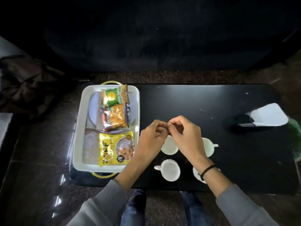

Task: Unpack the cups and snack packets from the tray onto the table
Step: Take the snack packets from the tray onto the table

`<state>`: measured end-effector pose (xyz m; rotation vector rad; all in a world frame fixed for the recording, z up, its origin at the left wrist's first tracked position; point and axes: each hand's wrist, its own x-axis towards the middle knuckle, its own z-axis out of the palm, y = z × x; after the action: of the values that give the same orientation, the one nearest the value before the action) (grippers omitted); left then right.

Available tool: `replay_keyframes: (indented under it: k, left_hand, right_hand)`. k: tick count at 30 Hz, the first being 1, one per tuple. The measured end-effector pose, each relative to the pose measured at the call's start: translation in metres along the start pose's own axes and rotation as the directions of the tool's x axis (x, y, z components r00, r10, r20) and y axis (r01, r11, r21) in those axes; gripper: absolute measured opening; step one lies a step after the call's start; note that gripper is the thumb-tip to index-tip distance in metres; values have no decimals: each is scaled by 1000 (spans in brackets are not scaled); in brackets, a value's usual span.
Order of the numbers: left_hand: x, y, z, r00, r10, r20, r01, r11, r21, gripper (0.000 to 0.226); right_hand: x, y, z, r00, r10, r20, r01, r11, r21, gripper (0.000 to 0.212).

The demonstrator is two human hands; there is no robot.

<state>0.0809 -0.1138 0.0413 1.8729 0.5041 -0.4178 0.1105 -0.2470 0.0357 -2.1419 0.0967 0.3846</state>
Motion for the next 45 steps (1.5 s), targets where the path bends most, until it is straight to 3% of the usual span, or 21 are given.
replay_keyframes:
  k: [6,9,12,14,18,22,27,31,35,38,40,43,45]
  left_hand:
    - [3,-54,-79,992,-91,-85,94,995,30,16]
    - [4,-96,-106,966,-103,-236,160,958,237,26]
    - [-1,-125,-123,913,-159,-377,313,863,395,51]
    - [-5,-142,-133,890,-264,-371,392,858,332,62]
    - [-11,-164,-141,893,-406,-192,435,890,139,60]
    - [-13,-165,-146,920,-352,-174,357,934,0,31]
    - [-15,-168,-150,973,-172,-153,116,942,-316,16]
    - [-11,-157,-163,989,-72,-125,18,922,-387,14]
    - [-3,-147,-178,987,-53,-149,-18,900,-436,20]
    - [1,-137,-182,985,-53,-162,-33,876,-482,10]
    - [3,-132,-182,985,-70,-157,-18,867,-499,13]
    - [7,-122,-178,986,-93,-135,22,891,-454,35]
    - [10,-117,-172,984,-87,-157,7,893,-451,33]
  right_hand:
    - [9,-30,87,987,-1,160,10,998,-55,5]
    - [9,-34,126,957,38,287,13,984,-177,12]
    - [5,-32,154,922,52,383,78,945,-318,28]
    - [0,-30,169,903,33,428,151,909,-388,39]
    - [-6,-24,183,901,-19,433,234,862,-450,52]
    - [-5,-24,181,911,26,411,153,905,-396,69]
    - [-6,-29,169,917,6,398,137,935,-328,78]
    - [-3,-36,154,930,35,366,55,971,-233,76]
    - [3,-37,140,940,55,337,-68,997,25,63]
    - [9,-39,132,944,89,317,-182,944,277,30]
    - [10,-38,130,961,72,269,-156,938,308,26]
    - [8,-39,125,970,31,243,-106,947,303,26]
    - [7,-38,123,973,13,230,-83,951,297,25]
